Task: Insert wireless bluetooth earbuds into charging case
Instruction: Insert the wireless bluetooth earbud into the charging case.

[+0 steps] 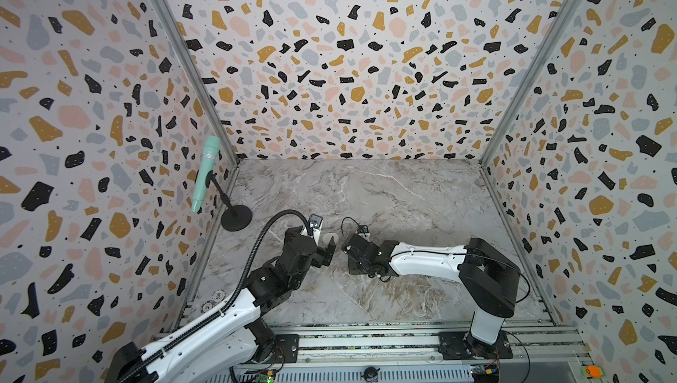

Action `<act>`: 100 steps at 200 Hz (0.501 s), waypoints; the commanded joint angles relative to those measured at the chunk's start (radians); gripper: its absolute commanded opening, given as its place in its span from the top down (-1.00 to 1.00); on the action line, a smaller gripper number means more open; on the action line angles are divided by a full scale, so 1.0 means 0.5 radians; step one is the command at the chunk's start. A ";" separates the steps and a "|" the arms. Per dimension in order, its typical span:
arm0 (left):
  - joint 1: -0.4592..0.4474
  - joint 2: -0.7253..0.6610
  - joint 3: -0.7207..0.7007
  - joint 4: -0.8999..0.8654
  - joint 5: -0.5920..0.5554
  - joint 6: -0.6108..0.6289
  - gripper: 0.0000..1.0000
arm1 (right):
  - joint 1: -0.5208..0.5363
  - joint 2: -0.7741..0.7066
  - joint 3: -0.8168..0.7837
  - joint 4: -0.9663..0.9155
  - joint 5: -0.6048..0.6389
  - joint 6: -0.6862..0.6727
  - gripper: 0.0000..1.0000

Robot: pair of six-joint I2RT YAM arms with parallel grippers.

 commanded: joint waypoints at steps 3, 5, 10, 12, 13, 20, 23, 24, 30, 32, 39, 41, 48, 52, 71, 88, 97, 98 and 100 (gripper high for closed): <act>0.001 0.004 0.064 0.027 -0.003 -0.015 -0.99 | 0.006 0.012 0.052 -0.054 0.016 0.005 0.66; 0.001 0.004 0.065 0.027 -0.003 -0.016 -0.99 | 0.009 0.013 0.052 -0.055 0.016 0.006 0.65; 0.001 0.007 0.064 0.028 -0.003 -0.017 -1.00 | 0.008 0.011 0.052 -0.053 0.019 0.006 0.65; 0.000 0.008 0.065 0.027 -0.003 -0.017 -0.99 | 0.008 0.012 0.052 -0.054 0.019 0.007 0.65; 0.001 0.008 0.065 0.027 -0.003 -0.017 -1.00 | 0.009 0.011 0.051 -0.054 0.019 0.007 0.65; 0.000 0.008 0.064 0.027 -0.003 -0.017 -1.00 | 0.004 0.012 0.052 -0.054 0.019 0.006 0.65; 0.003 0.011 0.067 0.027 -0.003 -0.014 -1.00 | 0.004 0.012 0.052 -0.053 0.019 0.004 0.65; 0.003 0.012 0.067 0.028 -0.004 -0.014 -1.00 | 0.007 0.013 0.052 -0.052 0.019 0.004 0.65; 0.002 0.015 0.068 0.027 -0.004 -0.014 -1.00 | 0.004 0.013 0.052 -0.053 0.019 0.006 0.65; 0.001 0.017 0.068 0.027 -0.003 -0.015 -1.00 | 0.003 0.013 0.052 -0.052 0.019 0.007 0.65; 0.002 0.017 0.068 0.028 -0.001 -0.015 -0.99 | 0.003 0.017 0.051 -0.055 0.015 0.007 0.65; 0.000 0.018 0.067 0.027 0.000 -0.016 -0.99 | 0.005 0.017 0.052 -0.056 0.014 0.007 0.65; 0.001 0.019 0.069 0.027 -0.002 -0.014 -1.00 | 0.005 0.018 0.054 -0.055 0.010 0.008 0.64; 0.000 0.020 0.070 0.025 -0.003 -0.015 -1.00 | 0.003 0.017 0.052 -0.055 0.010 0.009 0.64; 0.001 0.019 0.069 0.023 -0.003 -0.016 -1.00 | 0.005 0.014 0.050 -0.058 0.009 0.012 0.63; 0.000 0.014 0.065 0.028 -0.003 -0.016 -1.00 | 0.004 0.010 0.052 -0.055 0.012 0.014 0.62; 0.001 0.011 0.064 0.027 -0.006 -0.016 -0.99 | 0.004 0.010 0.057 -0.060 0.013 0.016 0.61; 0.002 0.011 0.064 0.027 -0.006 -0.017 -0.99 | 0.003 0.012 0.056 -0.062 0.013 0.014 0.61; 0.001 0.012 0.063 0.027 -0.007 -0.015 -1.00 | 0.003 0.012 0.058 -0.063 0.012 0.016 0.60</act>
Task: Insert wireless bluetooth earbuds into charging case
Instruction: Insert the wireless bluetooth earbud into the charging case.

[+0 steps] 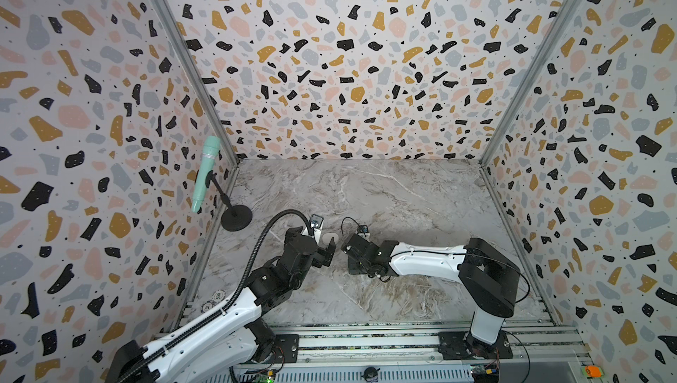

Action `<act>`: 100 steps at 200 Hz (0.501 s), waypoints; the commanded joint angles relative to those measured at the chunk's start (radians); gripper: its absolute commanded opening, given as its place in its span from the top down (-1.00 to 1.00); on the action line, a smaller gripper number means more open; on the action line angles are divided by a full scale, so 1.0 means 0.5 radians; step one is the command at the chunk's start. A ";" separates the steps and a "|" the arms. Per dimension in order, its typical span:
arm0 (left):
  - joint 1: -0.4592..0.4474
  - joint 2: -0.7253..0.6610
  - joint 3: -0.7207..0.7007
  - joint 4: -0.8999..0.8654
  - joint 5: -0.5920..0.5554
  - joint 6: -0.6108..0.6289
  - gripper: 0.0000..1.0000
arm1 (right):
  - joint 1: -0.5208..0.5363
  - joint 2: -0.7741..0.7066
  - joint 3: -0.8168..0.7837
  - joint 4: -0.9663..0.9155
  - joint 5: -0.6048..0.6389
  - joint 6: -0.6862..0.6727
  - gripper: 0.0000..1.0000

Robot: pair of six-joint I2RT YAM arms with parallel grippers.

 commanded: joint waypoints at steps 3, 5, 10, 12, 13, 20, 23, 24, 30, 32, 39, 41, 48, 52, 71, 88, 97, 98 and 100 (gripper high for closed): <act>0.002 -0.012 0.064 0.029 -0.006 -0.016 -0.99 | 0.004 0.011 0.058 -0.064 0.013 0.013 0.60; 0.001 -0.010 0.065 0.027 -0.007 -0.016 -0.99 | 0.003 0.011 0.057 -0.064 0.013 0.013 0.60; -0.001 -0.010 0.066 0.025 -0.008 -0.016 -1.00 | 0.004 0.012 0.058 -0.066 0.013 0.014 0.59; 0.000 -0.010 0.067 0.027 -0.006 -0.014 -1.00 | 0.003 0.013 0.058 -0.067 0.012 0.014 0.59; 0.000 -0.010 0.068 0.026 -0.008 -0.015 -1.00 | 0.003 0.014 0.057 -0.068 0.011 0.015 0.59; 0.001 -0.009 0.067 0.025 -0.004 -0.015 -1.00 | 0.004 0.013 0.055 -0.067 0.010 0.017 0.58; 0.000 -0.010 0.063 0.027 -0.004 -0.014 -0.99 | 0.003 0.013 0.055 -0.067 0.008 0.016 0.58; 0.000 -0.010 0.066 0.026 -0.003 -0.013 -0.99 | 0.003 0.014 0.055 -0.067 0.008 0.016 0.58; 0.001 -0.010 0.064 0.025 -0.004 -0.015 -1.00 | 0.004 0.012 0.053 -0.067 0.004 0.019 0.57; 0.000 -0.010 0.064 0.027 -0.003 -0.016 -1.00 | 0.004 0.013 0.054 -0.068 0.004 0.021 0.57; 0.000 -0.010 0.066 0.027 -0.003 -0.015 -0.99 | 0.005 0.011 0.054 -0.067 0.004 0.020 0.57; 0.001 -0.010 0.064 0.028 -0.003 -0.015 -0.99 | 0.007 0.011 0.052 -0.067 0.004 0.021 0.57; 0.000 -0.010 0.066 0.028 -0.004 -0.014 -1.00 | 0.006 0.009 0.053 -0.069 0.004 0.022 0.56; 0.000 -0.008 0.067 0.028 -0.005 -0.016 -1.00 | 0.006 0.007 0.055 -0.067 0.004 0.022 0.56; 0.001 -0.007 0.067 0.025 -0.001 -0.015 -1.00 | 0.009 0.003 0.054 -0.069 0.004 0.025 0.54; 0.002 -0.009 0.066 0.026 0.000 -0.016 -1.00 | 0.006 0.000 0.057 -0.067 0.004 0.025 0.53; 0.002 -0.010 0.068 0.025 -0.003 -0.015 -0.99 | 0.008 0.000 0.058 -0.064 0.002 0.025 0.53; 0.001 -0.010 0.068 0.025 -0.001 -0.014 -0.99 | 0.009 0.001 0.057 -0.064 0.001 0.025 0.53; 0.002 -0.010 0.068 0.025 0.000 -0.015 -1.00 | 0.008 0.000 0.058 -0.064 0.001 0.023 0.52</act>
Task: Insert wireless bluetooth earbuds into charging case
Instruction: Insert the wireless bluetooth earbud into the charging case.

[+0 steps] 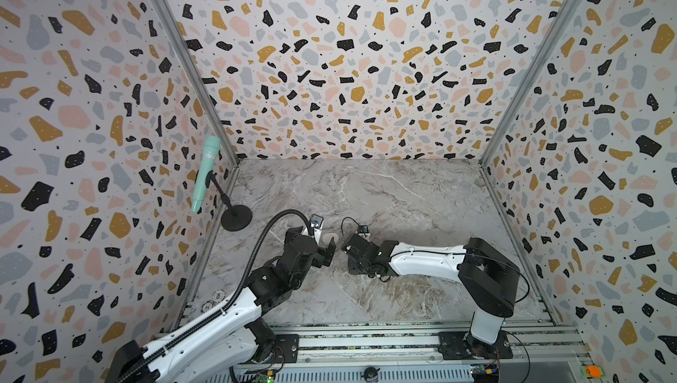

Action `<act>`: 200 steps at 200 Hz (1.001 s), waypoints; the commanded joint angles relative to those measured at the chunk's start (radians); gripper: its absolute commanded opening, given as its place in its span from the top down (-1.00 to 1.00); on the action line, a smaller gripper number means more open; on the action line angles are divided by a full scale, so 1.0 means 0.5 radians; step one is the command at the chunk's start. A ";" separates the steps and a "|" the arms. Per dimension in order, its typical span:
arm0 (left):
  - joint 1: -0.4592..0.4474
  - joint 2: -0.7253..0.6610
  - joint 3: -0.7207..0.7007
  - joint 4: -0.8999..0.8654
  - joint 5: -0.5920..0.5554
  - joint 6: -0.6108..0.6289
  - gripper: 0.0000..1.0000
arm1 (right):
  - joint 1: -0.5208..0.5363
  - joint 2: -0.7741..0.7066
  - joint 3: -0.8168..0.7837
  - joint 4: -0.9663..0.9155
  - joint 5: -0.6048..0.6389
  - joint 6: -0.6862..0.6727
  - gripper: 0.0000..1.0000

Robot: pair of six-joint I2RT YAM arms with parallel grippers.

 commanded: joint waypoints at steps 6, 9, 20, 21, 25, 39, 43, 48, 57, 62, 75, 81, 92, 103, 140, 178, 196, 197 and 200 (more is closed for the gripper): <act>0.001 -0.015 0.065 0.025 -0.001 -0.016 -1.00 | 0.009 -0.006 0.056 -0.064 0.002 0.016 0.52; 0.002 -0.013 0.065 0.025 0.000 -0.015 -1.00 | 0.009 -0.005 0.056 -0.063 0.002 0.018 0.52; 0.000 -0.015 0.064 0.026 -0.004 -0.013 -0.99 | 0.007 -0.007 0.058 -0.064 -0.001 0.018 0.52; 0.000 -0.016 0.065 0.026 -0.004 -0.015 -0.99 | 0.007 -0.007 0.058 -0.065 -0.001 0.016 0.52; 0.000 -0.014 0.065 0.026 -0.003 -0.012 -1.00 | 0.007 -0.011 0.055 -0.063 -0.002 0.016 0.52; 0.000 -0.014 0.065 0.026 -0.005 -0.016 -1.00 | 0.009 -0.020 0.055 -0.057 -0.002 0.017 0.52; 0.000 -0.014 0.065 0.024 -0.003 -0.016 -1.00 | 0.007 -0.020 0.054 -0.058 0.000 0.017 0.52; 0.002 -0.015 0.064 0.026 -0.004 -0.016 -1.00 | 0.007 -0.025 0.054 -0.059 -0.001 0.017 0.52; 0.000 -0.013 0.065 0.026 -0.004 -0.016 -1.00 | 0.008 -0.028 0.054 -0.061 -0.001 0.015 0.52; 0.001 -0.013 0.063 0.026 -0.005 -0.016 -1.00 | 0.007 -0.035 0.055 -0.058 -0.001 0.011 0.52; 0.001 -0.015 0.065 0.026 -0.005 -0.014 -1.00 | 0.007 -0.054 0.058 -0.063 0.006 0.002 0.51; 0.000 -0.015 0.064 0.026 -0.006 -0.014 -1.00 | 0.008 -0.067 0.059 -0.065 0.014 0.000 0.51; 0.002 -0.011 0.065 0.026 -0.004 -0.015 -0.99 | 0.009 -0.094 0.061 -0.065 0.031 -0.012 0.50; 0.001 -0.009 0.065 0.026 -0.008 -0.011 -0.99 | 0.011 -0.122 0.063 -0.066 0.039 -0.021 0.48; 0.002 -0.008 0.063 0.023 -0.012 -0.013 -1.00 | 0.015 -0.178 0.064 -0.063 0.030 -0.044 0.39; 0.002 -0.008 0.065 0.024 -0.015 -0.012 -0.99 | 0.018 -0.257 0.058 -0.063 0.035 -0.080 0.08; 0.001 -0.005 0.062 0.025 -0.012 -0.012 -0.99 | 0.020 -0.334 0.028 -0.037 0.036 -0.108 -0.07; 0.002 -0.004 0.062 0.025 -0.012 -0.011 -0.99 | 0.019 -0.338 0.028 -0.036 0.036 -0.109 -0.08; 0.002 -0.006 0.060 0.026 -0.009 -0.012 -0.99 | 0.023 -0.352 0.021 -0.031 0.036 -0.114 -0.11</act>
